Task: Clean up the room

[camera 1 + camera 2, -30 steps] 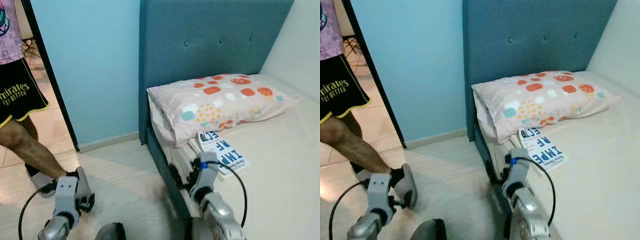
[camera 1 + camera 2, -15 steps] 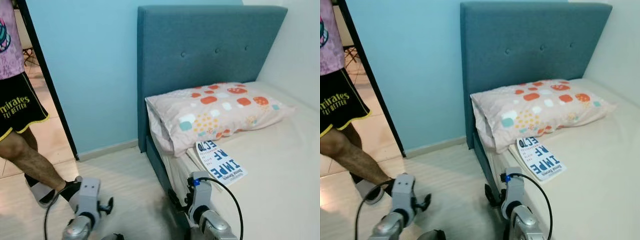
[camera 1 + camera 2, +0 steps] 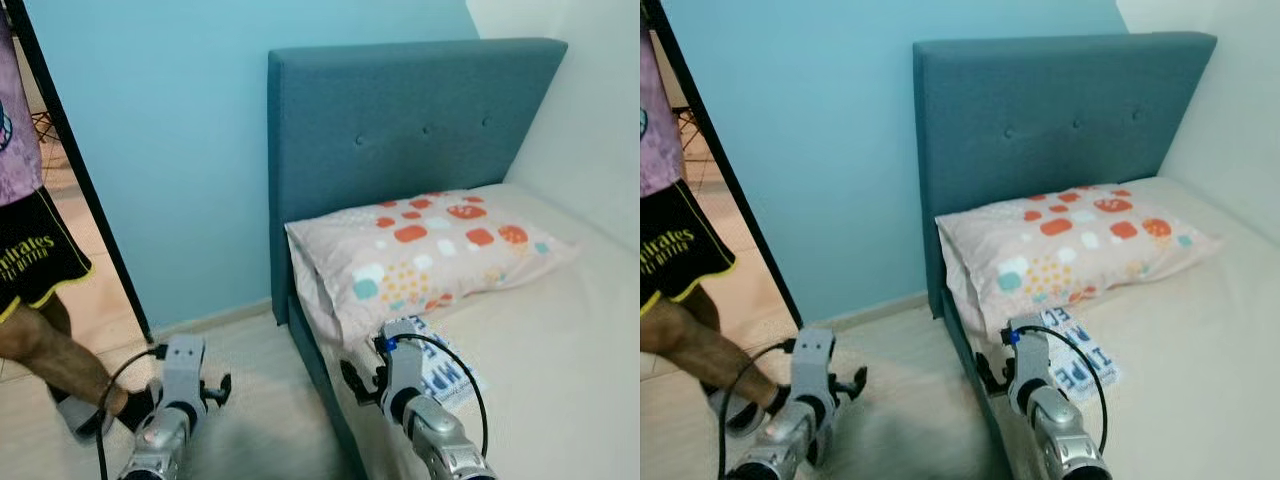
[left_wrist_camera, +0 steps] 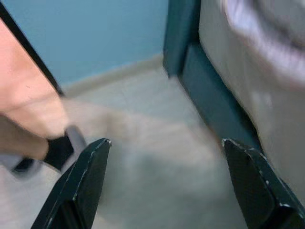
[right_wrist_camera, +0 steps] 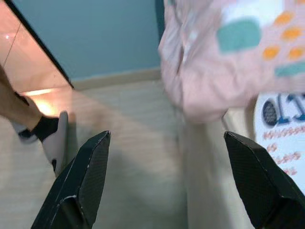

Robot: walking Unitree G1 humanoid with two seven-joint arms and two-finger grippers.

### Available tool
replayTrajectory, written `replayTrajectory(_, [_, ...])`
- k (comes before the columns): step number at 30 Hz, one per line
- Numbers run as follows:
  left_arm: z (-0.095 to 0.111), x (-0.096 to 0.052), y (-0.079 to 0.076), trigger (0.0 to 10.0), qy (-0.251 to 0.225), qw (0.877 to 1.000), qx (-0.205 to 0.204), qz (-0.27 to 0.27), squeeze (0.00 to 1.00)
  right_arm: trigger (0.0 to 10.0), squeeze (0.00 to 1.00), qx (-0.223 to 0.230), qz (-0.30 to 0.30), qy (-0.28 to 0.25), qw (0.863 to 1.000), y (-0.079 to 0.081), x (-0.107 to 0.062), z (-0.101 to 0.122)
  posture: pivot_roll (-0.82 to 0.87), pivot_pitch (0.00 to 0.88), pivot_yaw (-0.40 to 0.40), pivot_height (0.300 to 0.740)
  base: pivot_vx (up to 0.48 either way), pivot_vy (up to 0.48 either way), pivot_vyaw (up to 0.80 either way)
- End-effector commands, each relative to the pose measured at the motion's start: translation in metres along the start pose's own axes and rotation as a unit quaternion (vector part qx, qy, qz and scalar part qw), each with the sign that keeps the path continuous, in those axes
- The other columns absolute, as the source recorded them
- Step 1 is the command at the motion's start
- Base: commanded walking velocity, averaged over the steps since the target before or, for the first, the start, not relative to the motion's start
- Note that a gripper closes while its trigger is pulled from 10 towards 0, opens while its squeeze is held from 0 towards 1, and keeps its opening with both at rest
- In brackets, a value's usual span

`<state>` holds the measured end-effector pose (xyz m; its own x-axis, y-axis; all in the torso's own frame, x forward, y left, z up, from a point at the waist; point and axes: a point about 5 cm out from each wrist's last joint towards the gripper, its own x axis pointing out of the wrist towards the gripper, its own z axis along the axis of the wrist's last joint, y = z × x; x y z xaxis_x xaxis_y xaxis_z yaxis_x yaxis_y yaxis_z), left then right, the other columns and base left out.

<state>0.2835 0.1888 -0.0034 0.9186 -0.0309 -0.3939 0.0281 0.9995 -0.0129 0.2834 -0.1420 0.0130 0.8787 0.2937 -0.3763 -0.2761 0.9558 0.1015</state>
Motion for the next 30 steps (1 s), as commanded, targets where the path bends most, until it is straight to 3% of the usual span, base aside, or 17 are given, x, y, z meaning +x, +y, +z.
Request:
replayTrajectory(1, [0.003,0.001,0.0,10.0,-0.002,1.0,-0.001,-0.004,0.0,10.0,0.0,0.001,-0.008,-0.002,1.0,-0.002,-0.003,-0.003,0.01,0.0,-0.053,0.701,0.0,0.0,0.0])
replayTrajectory(6, [0.001,0.006,-0.025,10.0,0.027,0.997,0.044,-0.06,0.0,10.0,0.0,-0.011,-0.024,0.002,1.0,-0.012,-0.001,-0.003,0.01,0.0,-0.028,0.725,-0.365,0.0,0.0])
replayTrajectory(11, [-0.004,0.004,-0.026,10.0,0.037,0.996,0.049,-0.071,0.0,10.0,0.0,-0.013,-0.037,0.001,0.999,-0.017,0.0,0.001,-0.01,0.0,-0.029,0.735,-0.288,0.0,0.0])
replayTrajectory(12, [-0.014,0.0,-0.024,10.0,0.056,0.996,0.036,-0.064,0.0,10.0,0.0,-0.044,-0.052,0.005,0.998,-0.022,0.001,0.006,-0.02,0.0,-0.023,0.74,0.0,0.0,0.0])
replayTrajectory(14, [-0.017,0.0,-0.023,10.0,0.063,0.996,0.028,-0.058,0.0,10.0,0.0,-0.054,-0.056,0.007,0.997,-0.023,0.002,0.007,-0.02,0.0,-0.024,0.74,0.0,0.0,0.0])
replayTrajectory(21, [-0.015,0.002,-0.034,10.0,0.062,0.996,0.02,-0.065,0.0,10.0,0.0,-0.077,-0.043,0.014,0.996,-0.016,0.003,0.003,-0.03,0.0,-0.023,0.74,0.0,0.0,0.0])
replayTrajectory(30, [-0.015,0.004,-0.03,10.0,0.08,0.995,0.02,-0.048,0.0,10.0,0.0,-0.088,-0.044,0.027,0.995,-0.012,0.006,-0.001,-0.02,0.0,-0.02,0.74,-0.444,0.0,0.0])
